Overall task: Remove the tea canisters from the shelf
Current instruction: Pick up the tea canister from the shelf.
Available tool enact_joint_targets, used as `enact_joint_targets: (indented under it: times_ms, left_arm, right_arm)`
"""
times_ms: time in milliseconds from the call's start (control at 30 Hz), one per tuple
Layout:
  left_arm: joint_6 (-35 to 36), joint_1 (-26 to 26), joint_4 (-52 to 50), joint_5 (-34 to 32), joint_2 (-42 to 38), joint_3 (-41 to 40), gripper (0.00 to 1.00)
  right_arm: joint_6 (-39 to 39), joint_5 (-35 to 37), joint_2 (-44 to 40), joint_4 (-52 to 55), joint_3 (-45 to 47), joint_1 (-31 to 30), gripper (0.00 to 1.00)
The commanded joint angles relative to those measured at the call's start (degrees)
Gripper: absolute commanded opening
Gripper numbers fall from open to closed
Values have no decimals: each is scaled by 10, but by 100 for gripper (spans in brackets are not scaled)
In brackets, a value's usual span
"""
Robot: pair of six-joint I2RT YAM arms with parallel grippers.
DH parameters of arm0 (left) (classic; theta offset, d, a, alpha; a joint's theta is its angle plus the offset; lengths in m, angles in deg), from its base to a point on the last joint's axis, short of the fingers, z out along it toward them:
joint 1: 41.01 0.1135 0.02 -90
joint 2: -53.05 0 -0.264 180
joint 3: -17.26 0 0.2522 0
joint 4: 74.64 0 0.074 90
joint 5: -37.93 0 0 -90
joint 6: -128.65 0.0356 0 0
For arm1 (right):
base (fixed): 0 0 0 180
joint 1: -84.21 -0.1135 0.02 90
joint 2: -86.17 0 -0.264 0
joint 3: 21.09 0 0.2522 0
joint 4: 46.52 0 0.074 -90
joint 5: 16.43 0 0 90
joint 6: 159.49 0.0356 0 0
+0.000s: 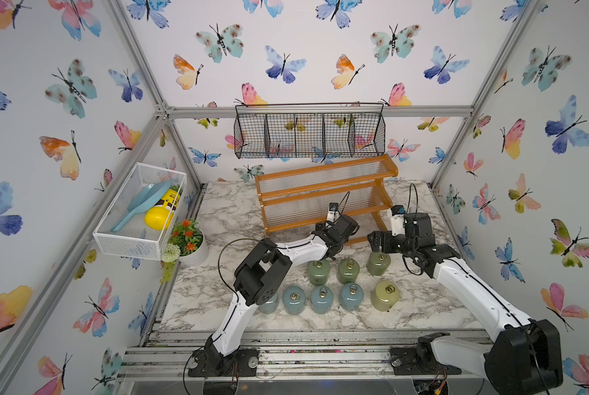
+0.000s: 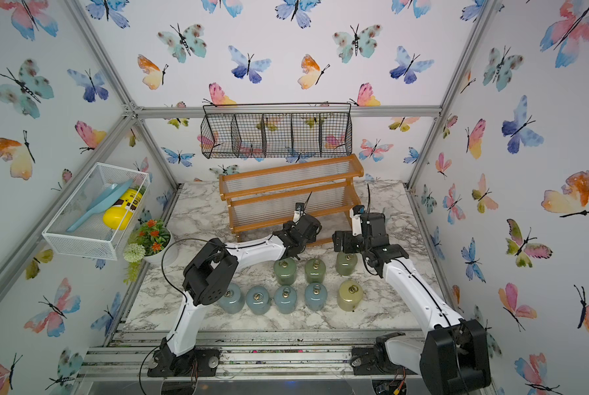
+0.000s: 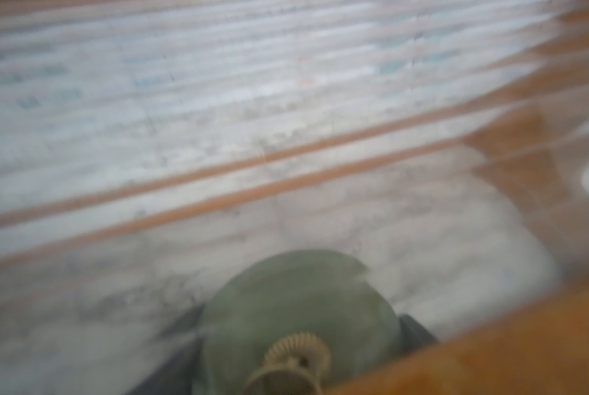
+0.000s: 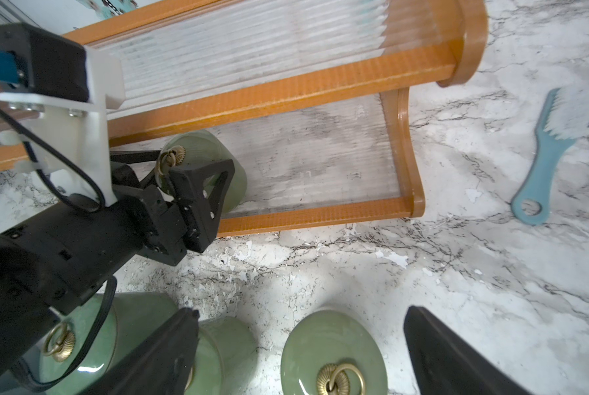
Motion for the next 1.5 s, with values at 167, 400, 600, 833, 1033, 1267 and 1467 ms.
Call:
enact_joint_targets:
  times_ms: [167, 400, 600, 833, 1033, 1267, 1467]
  left_arm:
    - [76, 7, 85, 20, -95, -92, 74]
    - [92, 26, 93, 40, -152, -142, 74]
    - [94, 38, 91, 57, -209, -193, 74]
    - [98, 53, 92, 87, -283, -267, 74]
    - [108, 68, 98, 109, -351, -330, 72]
    - [118, 75, 79, 135, -430, -399, 72]
    - [100, 76, 27, 145, -483, -431, 73]
  right_arm:
    - [-4, -5, -6, 7, 11, 2, 100]
    - [-1, -9, -10, 3, 19, 1, 100]
    - [0, -12, -11, 0, 22, 1, 100]
    - [3, -16, -14, -3, 30, 1, 100]
    - [4, -18, -15, -5, 34, 1, 100]
    - [3, -17, -19, -5, 34, 1, 99]
    - [3, -23, -14, -6, 34, 1, 99]
